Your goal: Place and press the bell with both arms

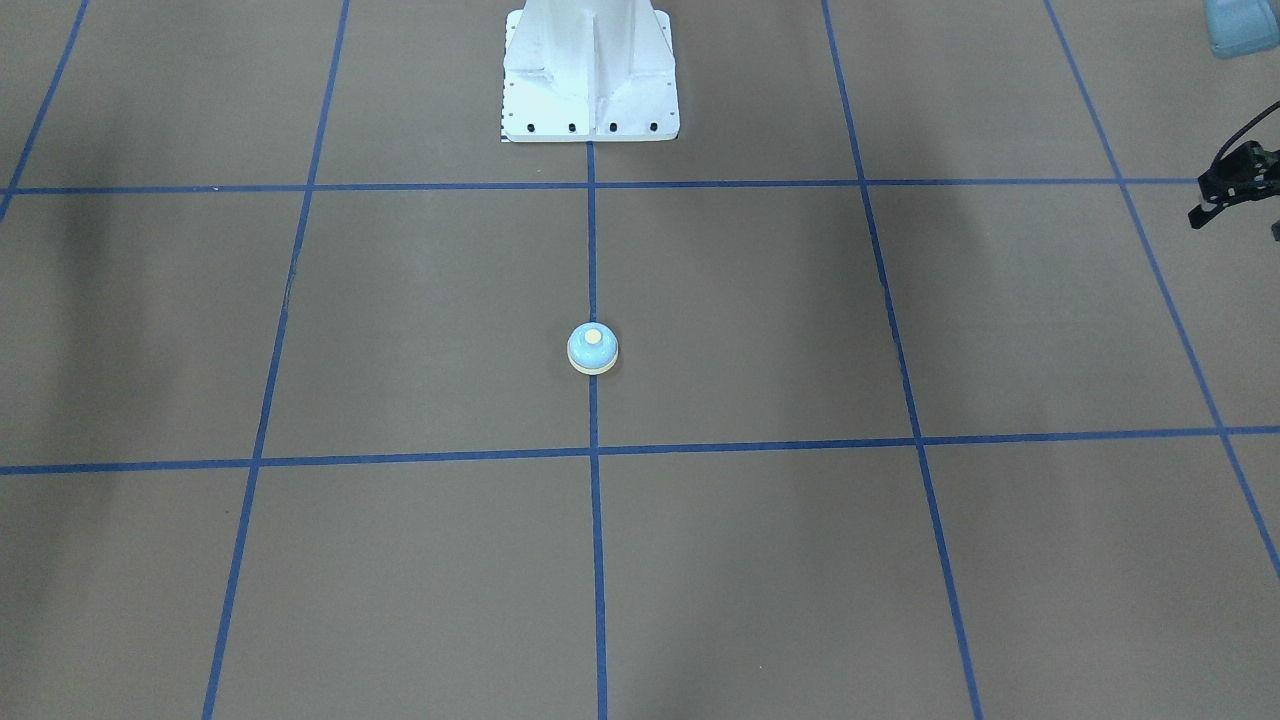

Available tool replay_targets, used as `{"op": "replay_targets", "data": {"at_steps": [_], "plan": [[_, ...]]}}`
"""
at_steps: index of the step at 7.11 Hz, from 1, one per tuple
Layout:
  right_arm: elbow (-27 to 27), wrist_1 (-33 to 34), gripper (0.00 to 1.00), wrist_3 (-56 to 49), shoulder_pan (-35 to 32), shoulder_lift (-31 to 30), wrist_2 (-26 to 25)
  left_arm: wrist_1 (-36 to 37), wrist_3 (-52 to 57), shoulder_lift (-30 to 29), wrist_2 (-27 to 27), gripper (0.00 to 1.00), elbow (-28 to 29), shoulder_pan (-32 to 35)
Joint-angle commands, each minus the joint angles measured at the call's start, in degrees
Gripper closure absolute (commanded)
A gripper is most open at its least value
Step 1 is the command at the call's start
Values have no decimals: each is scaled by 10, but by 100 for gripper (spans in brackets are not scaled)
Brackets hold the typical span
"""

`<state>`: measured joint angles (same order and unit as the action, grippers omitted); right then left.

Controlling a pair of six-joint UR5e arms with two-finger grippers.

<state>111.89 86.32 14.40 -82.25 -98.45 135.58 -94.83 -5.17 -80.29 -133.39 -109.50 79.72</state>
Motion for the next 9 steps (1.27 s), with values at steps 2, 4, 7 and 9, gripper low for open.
{"op": "replay_targets", "data": {"at_steps": [2,4,7,9], "plan": [[-2,2,0,-90,-41,-42,3,2,142,30,11,1,49,82],[-2,59,0,-151,-42,-37,3,53,134,5,-18,1,47,83],[-11,144,0,-222,-58,12,-8,84,134,-9,-22,1,51,87],[-11,144,0,-215,-59,13,-6,89,133,-17,-21,0,50,87]]}}
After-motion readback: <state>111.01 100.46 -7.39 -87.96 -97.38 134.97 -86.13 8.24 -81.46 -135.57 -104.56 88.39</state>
